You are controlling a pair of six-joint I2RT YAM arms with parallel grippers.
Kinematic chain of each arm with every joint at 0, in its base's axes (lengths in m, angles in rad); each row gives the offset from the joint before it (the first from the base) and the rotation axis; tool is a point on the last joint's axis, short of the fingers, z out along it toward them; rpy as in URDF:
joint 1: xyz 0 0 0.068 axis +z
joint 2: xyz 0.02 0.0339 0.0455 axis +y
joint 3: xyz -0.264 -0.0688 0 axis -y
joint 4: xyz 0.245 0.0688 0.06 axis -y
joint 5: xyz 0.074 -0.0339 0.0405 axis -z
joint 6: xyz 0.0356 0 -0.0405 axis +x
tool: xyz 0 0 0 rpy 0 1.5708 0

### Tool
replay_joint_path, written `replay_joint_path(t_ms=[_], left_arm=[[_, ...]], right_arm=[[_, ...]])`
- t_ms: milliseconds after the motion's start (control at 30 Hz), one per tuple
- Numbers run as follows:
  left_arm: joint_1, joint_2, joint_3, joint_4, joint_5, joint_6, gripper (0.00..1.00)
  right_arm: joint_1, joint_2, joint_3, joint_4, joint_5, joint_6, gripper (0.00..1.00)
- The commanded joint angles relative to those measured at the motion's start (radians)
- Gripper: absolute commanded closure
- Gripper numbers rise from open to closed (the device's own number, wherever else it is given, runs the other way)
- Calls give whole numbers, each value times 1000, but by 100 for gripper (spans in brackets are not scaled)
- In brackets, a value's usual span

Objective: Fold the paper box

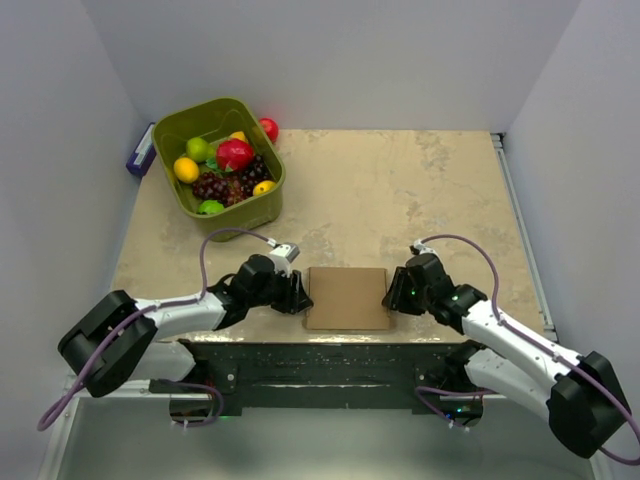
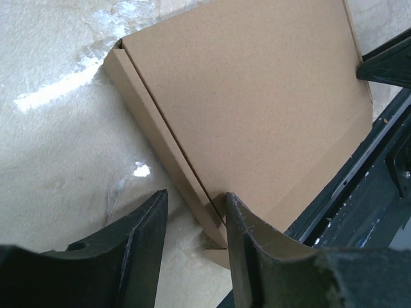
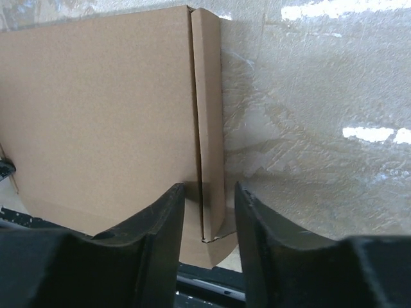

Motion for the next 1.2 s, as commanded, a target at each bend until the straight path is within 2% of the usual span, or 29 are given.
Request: replay_joint_path(t_ms=[0,167,267,400,700,833,1167], left_arm=[[0,-41,37,-74,-56,31,49],[9,-122,74,-124,-97,25,32],[22,-175,80,-152,-113,22,26],[34,-236,78,-181,-119,11,23],[68,-343,74,-178,-36,-45,20],[78,-382,81,-183,-12,-65,19],[103,-429,83,-210,-15,-81,18]], right_arm=[[-2,-11,60,-18,-21,16,54],[-2,14,107,-12,-30,2,28],[-4,31,100,31,-53,5,24],[-11,61,63,103,-98,21,24],[-36,81,-26,232,-168,54,34],[-42,94,-73,273,-193,67,47],[-43,72,-167,410,-271,154,69]])
